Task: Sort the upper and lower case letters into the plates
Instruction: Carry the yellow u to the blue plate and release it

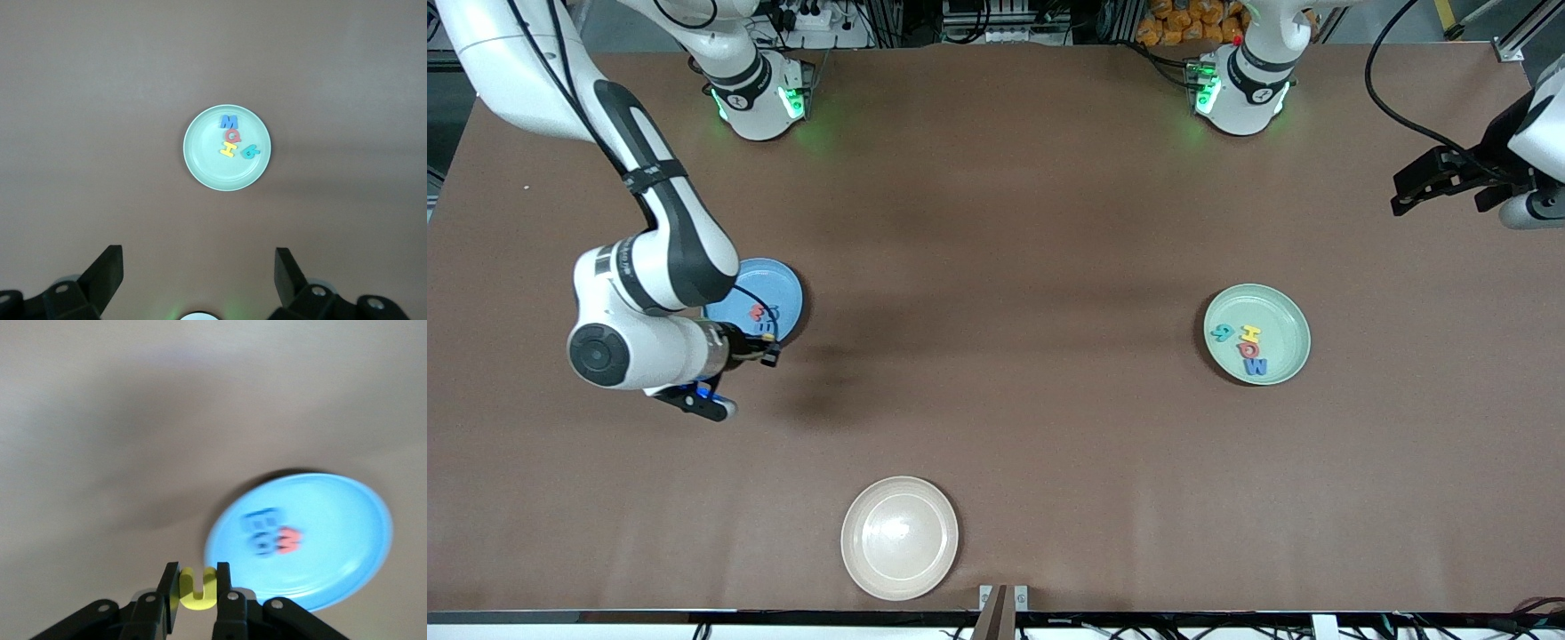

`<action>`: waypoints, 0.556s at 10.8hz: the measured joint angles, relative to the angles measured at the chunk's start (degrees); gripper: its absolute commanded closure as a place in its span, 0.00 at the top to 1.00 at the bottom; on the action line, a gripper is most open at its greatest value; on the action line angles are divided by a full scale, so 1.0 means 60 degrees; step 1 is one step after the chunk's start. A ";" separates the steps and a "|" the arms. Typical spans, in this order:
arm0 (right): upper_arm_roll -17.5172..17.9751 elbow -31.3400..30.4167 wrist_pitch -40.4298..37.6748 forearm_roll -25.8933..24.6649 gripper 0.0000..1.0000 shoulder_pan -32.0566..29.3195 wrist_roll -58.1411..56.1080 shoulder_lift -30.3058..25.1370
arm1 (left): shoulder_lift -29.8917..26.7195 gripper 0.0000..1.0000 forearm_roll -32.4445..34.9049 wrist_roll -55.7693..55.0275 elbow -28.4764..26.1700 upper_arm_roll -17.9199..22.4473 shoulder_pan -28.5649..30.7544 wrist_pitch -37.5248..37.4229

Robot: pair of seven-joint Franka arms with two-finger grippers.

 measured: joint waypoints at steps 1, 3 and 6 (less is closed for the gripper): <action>-0.0351 -0.0577 0.0351 0.0029 0.00 -0.0003 -0.0706 -0.0225 | 0.0000 1.00 0.0000 0.0023 -0.0060 0.0114 0.0000 0.0009; -0.0861 -0.1674 0.1361 0.0086 0.00 -0.0004 -0.1649 -0.0513 | 0.0004 1.00 0.0000 0.0040 -0.0198 0.0165 -0.0006 0.0161; -0.1207 -0.2520 0.2257 0.0100 0.99 -0.0004 -0.2177 -0.0577 | 0.0003 1.00 0.0000 0.0041 -0.0291 0.0184 -0.0052 0.0287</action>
